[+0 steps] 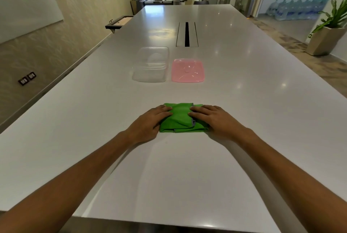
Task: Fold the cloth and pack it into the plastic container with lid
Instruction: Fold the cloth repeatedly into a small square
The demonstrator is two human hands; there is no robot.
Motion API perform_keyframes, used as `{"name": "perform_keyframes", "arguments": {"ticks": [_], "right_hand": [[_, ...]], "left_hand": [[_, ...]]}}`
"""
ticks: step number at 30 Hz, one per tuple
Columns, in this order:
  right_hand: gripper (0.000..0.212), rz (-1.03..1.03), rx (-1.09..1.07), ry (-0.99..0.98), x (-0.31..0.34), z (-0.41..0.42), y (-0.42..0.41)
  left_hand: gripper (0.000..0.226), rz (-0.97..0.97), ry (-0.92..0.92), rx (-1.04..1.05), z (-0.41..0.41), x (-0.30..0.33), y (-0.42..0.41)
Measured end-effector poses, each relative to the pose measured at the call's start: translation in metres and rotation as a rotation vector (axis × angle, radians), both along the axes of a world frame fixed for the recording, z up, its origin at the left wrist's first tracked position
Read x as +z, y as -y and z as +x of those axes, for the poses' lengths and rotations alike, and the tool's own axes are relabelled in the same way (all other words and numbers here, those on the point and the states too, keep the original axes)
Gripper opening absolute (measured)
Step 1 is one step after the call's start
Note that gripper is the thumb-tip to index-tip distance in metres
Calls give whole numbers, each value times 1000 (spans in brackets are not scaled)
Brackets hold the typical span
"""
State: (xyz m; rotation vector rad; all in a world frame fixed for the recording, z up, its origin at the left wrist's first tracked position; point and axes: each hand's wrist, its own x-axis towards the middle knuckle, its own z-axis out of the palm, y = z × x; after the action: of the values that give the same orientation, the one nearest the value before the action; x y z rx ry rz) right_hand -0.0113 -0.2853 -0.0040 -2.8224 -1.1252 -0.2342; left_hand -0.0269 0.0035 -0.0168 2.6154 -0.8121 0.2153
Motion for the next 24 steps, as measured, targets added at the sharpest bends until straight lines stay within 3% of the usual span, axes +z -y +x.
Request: {"name": "perform_keyframes", "arguments": {"ticks": [5, 7, 10, 11, 18, 24], "right_hand": [[59, 109, -51, -158, 4, -5, -1], [57, 235, -31, -245, 3, -6, -1], [44, 500, -52, -467, 4, -10, -2], [37, 587, -86, -554, 8, -13, -3], [34, 1093, -150, -850, 36, -25, -13], [39, 1412, -362, -1078, 38, -25, -21]], "left_hand": [[48, -77, -66, -5, -2, -4, -1], [46, -282, -181, 0, -7, -2, 3], [45, -775, -508, 89, -19, 14, 16], [43, -843, -562, 108, -21, 20, 19], [33, -947, -461, 174, -14, 39, 30], [31, -1136, -554, 361, -19, 53, 44]]}}
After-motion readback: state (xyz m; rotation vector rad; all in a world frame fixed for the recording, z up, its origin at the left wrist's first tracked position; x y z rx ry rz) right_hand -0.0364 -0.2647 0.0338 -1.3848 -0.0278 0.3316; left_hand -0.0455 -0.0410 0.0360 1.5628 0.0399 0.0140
